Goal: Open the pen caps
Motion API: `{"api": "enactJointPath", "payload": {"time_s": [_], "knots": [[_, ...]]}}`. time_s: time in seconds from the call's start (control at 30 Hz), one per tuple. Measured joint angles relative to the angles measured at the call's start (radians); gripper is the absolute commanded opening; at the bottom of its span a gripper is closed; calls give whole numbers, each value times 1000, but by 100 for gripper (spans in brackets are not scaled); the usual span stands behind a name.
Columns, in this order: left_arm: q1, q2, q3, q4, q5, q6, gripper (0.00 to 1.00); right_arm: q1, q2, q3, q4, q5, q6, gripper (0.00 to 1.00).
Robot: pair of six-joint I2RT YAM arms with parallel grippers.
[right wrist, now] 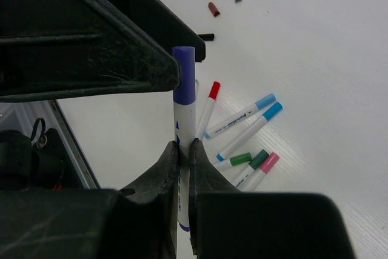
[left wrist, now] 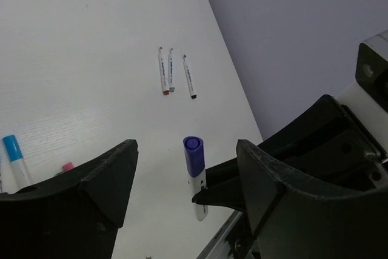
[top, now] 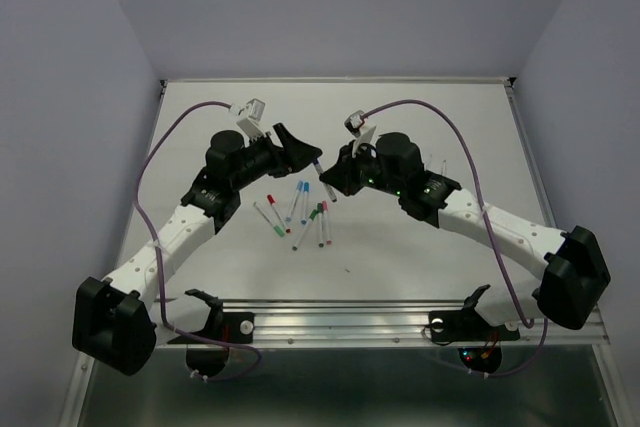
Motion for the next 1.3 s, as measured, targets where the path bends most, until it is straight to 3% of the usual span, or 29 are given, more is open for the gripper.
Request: {"api": "enactJointPath", "payload": {"time_s": [0.27,0.43,0.53,0.67,1.0,1.23,1.3], "knots": [[-19,19,0,17,2,-10,51,0,-4,0,47,-35,6,1],[-25,23,0,20,-2,-16,28,0,11,1,50,-60,6,1],[-26,23,0,24,-9,-20,25,-7,19,2,50,-77,3,1],[-26,23,0,23,-19,-23,0,-17,29,10,42,-121,-22,1],[-32,24,-10,-92,-89,-19,0,-40,117,39,-18,-274,-142,1],[-60,89,18,-274,-111,-22,0,2,100,-117,69,-259,-137,1],[-52,118,39,-266,-166,-25,0,11,66,-161,45,-320,-124,1]]}}
